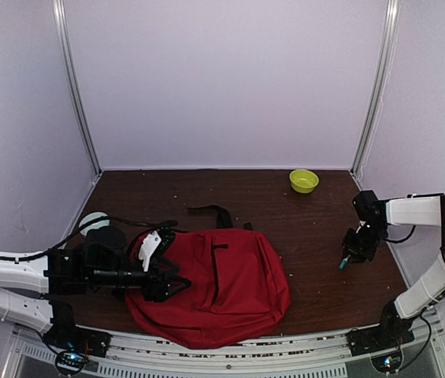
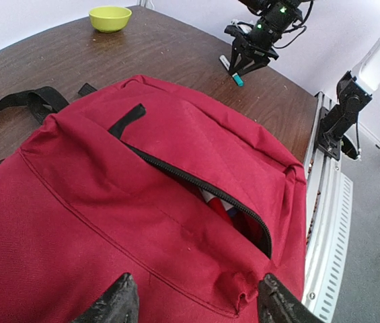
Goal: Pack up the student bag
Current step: Pick up the pen from the center of the board.
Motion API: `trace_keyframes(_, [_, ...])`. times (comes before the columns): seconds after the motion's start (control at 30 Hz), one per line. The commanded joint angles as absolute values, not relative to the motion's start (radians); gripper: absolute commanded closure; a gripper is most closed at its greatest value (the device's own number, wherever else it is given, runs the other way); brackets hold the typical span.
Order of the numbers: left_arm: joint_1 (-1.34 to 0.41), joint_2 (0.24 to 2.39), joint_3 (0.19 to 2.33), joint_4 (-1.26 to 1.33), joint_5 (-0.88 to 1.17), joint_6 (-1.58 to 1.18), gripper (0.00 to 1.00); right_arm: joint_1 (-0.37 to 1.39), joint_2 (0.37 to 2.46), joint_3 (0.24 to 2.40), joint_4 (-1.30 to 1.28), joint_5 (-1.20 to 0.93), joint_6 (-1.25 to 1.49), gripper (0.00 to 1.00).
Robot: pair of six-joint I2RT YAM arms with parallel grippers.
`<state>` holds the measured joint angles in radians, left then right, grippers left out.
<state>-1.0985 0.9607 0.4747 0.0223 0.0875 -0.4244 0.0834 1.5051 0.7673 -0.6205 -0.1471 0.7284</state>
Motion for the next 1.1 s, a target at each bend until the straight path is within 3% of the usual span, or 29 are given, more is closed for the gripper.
trace_keyframes(0.0, [-1.094, 0.947, 0.474, 0.052, 0.068, -0.41, 0.38, 0.084, 1.574, 0.76, -0.701, -0.059, 0.704, 0.8])
trace_keyframes(0.17, [-1.094, 0.936, 0.459, 0.051, 0.049, -0.409, 0.38, 0.086, 1.581, 0.768, -0.697, -0.076, 0.679, 1.0])
trace_keyframes(0.57, [-1.094, 0.96, 0.508, 0.031, 0.052, -0.394, 0.38, 0.174, 1.455, 0.775, -0.596, -0.225, 0.609, 1.0])
trace_keyframes(1.07, [-1.094, 1.07, 0.615, 0.008, 0.188, -0.364, 0.38, 0.366, 1.119, 0.728, -0.356, -0.372, 0.444, 1.0])
